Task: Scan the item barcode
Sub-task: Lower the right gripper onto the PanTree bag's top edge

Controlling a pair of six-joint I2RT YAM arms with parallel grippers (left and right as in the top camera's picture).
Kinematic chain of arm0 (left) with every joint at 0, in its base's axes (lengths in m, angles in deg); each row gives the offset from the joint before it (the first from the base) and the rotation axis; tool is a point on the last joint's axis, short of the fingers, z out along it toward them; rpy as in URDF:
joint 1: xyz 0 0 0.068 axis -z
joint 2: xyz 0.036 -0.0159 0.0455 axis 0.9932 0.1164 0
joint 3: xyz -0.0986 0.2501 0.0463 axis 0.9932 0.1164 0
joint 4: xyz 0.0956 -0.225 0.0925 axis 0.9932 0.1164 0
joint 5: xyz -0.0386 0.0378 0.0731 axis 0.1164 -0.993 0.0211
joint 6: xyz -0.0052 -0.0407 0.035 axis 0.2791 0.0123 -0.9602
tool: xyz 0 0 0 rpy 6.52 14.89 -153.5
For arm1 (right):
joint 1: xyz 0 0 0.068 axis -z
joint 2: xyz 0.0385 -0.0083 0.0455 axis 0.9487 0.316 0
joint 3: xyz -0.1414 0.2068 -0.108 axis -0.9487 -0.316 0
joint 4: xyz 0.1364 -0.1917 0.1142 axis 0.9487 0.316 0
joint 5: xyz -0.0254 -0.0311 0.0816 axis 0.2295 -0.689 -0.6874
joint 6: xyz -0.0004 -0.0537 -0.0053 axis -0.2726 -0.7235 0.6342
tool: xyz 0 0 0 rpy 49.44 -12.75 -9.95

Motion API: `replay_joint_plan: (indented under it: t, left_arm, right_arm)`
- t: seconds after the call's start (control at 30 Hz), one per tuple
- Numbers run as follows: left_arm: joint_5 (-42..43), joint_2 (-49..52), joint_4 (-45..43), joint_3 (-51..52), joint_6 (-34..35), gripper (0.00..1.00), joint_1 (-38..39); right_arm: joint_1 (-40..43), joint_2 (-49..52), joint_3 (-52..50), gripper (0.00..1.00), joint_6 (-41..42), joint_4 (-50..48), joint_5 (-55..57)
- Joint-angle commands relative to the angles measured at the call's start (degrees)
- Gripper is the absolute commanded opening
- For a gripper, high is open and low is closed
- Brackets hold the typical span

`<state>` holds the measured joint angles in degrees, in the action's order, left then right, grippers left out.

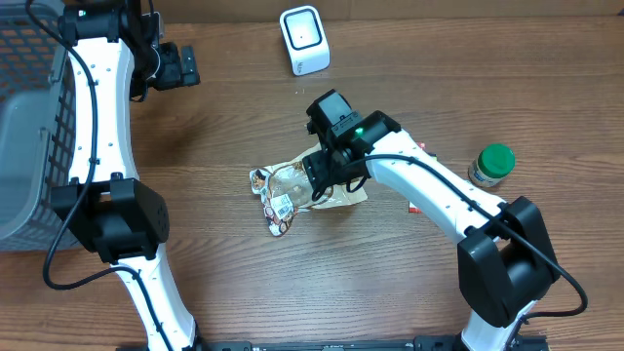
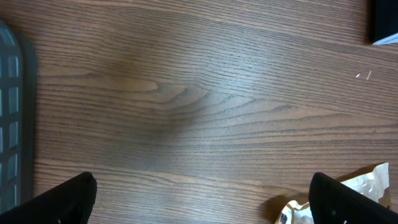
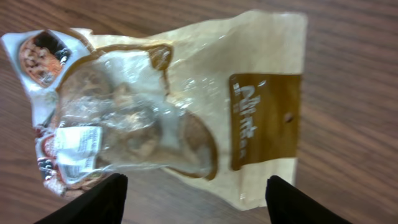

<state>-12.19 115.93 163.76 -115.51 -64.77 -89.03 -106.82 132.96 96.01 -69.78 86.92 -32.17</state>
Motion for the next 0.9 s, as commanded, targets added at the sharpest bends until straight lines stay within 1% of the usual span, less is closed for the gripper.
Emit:
replay_joint_plan:
  t: [0.0,0.13,0.5,0.53,0.6,0.63,0.67,0.77,0.83,0.87]
  left_arm:
    - [-0.4,-0.4,0.0,0.2,-0.7,1.0,0.2]
    - [-0.4,-0.4,0.0,0.2,-0.7,1.0,0.2]
    - [-0.4,-0.4,0.0,0.2,-0.7,1.0,0.2]
    - [-0.4,-0.4,0.0,0.2,-0.7,1.0,0.2]
    - [-0.4,-0.4,0.0,0.2,-0.7,1.0,0.2]
    - [-0.4,-0.4,0.0,0.2,-0.7,1.0,0.2]
    - [-0.4,-0.4,0.0,0.2,-0.7,1.0,0.2]
    - [-0.4,-0.4,0.0,0.2,-0.7,1.0,0.2]
    - [-0.4,-0.4,0.0,0.2,-0.7,1.0,0.2]
    - [-0.4,-0.4,0.0,0.2,-0.7,1.0,0.2]
  right_arm:
    - [0.2,0.6,0.4,0.77,-2.6,-1.0,2.1]
    - [0.2,2.8,0.4,0.81,-2.6,-2.1,1.9]
    - [-0.1,12.5,0.4,0.8,-2.6,-1.9,1.9]
    - [-0.1,13.4,0.4,0.79,-2.6,-1.6,1.9]
    - [-0.1,14.7,0.4,0.66,-2.5,-0.7,1.9]
    - [-0.1,15.1,0.3,0.61,-2.3,-0.3,1.8]
    - [-0.1,15.5,0.0,0.59,-2.3,-0.2,1.6]
    - [-0.2,15.5,-1.3,0.58,-2.3,-0.7,1.2]
    - [-0.2,15.5,-1.9,0.53,-2.3,-0.7,1.2]
    - [-0.2,15.5,-2.2,0.44,-2.3,-0.7,1.2]
